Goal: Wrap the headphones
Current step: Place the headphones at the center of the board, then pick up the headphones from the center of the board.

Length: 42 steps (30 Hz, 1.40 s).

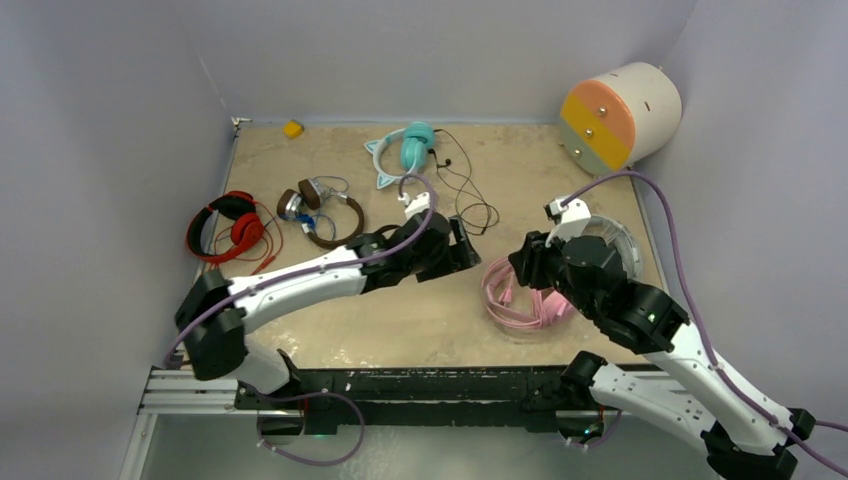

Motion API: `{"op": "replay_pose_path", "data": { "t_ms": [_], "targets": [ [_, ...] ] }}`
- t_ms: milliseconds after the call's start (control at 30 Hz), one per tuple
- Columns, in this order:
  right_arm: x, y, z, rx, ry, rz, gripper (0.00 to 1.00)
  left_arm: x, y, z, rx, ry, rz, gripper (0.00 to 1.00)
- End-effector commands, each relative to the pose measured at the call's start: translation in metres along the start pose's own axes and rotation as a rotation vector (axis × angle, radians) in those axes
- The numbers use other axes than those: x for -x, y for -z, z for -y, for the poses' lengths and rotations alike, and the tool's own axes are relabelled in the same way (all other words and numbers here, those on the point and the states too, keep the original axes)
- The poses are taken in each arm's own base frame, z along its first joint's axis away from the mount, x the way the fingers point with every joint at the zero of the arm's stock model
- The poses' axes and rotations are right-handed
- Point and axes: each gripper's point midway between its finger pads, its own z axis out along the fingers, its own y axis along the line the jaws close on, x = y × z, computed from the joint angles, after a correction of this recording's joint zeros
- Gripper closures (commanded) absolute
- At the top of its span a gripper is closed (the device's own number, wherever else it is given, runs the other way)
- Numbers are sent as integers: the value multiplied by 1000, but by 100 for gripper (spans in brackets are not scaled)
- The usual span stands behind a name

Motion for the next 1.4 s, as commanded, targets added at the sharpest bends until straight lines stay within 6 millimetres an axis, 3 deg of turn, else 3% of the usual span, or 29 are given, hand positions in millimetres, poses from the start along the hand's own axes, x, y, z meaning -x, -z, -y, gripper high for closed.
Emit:
{"op": "replay_pose_path", "data": {
  "t_ms": [0, 100, 233, 467, 667, 867, 967, 1067, 1367],
  "targets": [
    [-7, -4, -4, 24, -1, -7, 56, 34, 34, -19, 20, -110, 179, 19],
    [-12, -11, -5, 23, 12, -26, 56, 50, 60, -30, 39, -127, 259, 12],
    [-14, -20, -16, 78, 34, -18, 55, 59, 80, -51, 91, -180, 294, 0],
    [-11, -37, -43, 204, 25, 40, 54, 73, 113, -74, 72, -233, 410, 0],
    [-11, -52, -51, 224, 23, 58, 54, 59, 139, -75, -55, -336, 385, 2],
    [1, -67, -54, 202, 31, 114, 54, 75, 160, -106, 76, -296, 470, 7],
    [5, -74, -57, 204, 31, 130, 53, 81, 165, -122, 172, -268, 491, 13],
    [1, -80, -56, 191, 31, 124, 53, 81, 163, -126, 203, -256, 486, 13],
    [-12, -79, -44, 162, 46, 125, 52, 75, 128, -113, 121, -250, 359, 10]
  ]
}}
